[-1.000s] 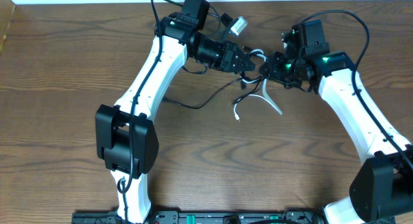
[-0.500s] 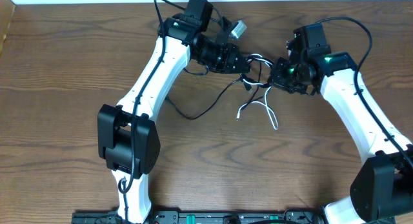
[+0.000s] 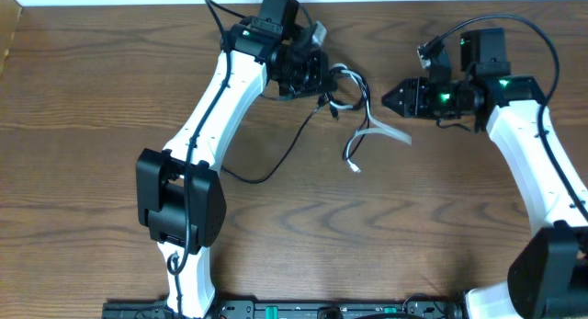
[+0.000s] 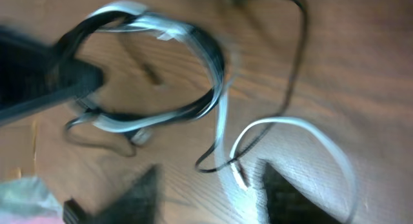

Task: Untangle cables

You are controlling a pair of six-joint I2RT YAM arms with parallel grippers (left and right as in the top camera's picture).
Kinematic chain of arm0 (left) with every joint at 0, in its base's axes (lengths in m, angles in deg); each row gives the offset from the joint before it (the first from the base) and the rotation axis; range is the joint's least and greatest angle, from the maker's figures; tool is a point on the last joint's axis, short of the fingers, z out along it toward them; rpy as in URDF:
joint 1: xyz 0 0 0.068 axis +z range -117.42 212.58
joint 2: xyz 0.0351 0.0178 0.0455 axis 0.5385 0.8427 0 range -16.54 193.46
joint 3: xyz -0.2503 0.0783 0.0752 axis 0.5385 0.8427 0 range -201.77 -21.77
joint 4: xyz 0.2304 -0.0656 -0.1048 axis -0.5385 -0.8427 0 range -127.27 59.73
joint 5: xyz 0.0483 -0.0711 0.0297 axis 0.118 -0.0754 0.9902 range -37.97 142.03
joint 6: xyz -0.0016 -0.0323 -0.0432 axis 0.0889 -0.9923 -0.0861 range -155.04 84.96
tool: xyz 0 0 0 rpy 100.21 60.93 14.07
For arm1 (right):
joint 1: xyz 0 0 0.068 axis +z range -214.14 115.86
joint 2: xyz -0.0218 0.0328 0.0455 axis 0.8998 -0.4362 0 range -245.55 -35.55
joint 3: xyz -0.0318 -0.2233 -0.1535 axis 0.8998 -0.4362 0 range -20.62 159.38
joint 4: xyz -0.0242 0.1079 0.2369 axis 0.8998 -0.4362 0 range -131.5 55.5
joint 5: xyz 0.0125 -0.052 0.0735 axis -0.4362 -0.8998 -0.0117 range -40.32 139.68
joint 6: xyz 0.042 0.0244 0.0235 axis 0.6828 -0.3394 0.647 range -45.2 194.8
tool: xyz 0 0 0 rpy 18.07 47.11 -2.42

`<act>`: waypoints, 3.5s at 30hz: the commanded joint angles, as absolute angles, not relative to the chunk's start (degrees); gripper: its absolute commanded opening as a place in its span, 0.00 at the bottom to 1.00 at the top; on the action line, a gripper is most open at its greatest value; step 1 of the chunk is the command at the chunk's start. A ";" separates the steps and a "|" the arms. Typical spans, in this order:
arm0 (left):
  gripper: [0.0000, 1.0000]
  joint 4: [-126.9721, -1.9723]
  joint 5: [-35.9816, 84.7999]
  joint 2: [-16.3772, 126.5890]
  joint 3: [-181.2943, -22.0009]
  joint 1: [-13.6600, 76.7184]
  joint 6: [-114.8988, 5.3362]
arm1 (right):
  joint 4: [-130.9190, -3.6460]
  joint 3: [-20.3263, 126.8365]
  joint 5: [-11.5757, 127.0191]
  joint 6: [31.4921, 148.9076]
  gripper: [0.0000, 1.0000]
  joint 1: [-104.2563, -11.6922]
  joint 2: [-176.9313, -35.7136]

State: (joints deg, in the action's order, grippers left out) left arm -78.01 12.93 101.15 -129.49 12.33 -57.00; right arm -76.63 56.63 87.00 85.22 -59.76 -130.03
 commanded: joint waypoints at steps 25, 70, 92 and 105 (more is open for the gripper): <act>0.08 -59.50 29.39 87.95 -130.78 15.06 -93.44 | -60.54 56.46 82.39 87.10 0.49 -43.69 -133.28; 0.08 -73.68 1.85 87.29 -130.76 21.27 -32.96 | -60.26 56.48 75.41 97.39 0.01 -49.00 -119.51; 0.07 -92.42 7.82 87.42 -128.23 16.66 -25.24 | -47.12 56.50 74.48 106.68 0.01 -59.84 -113.04; 0.07 -92.15 2.09 87.81 -128.03 13.05 -27.43 | -47.86 56.50 81.53 109.19 0.01 -62.53 -111.34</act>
State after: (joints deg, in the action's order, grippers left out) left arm -91.96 5.26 87.40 -128.29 13.97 -26.73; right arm -47.58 56.37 79.07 107.73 -62.68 -111.89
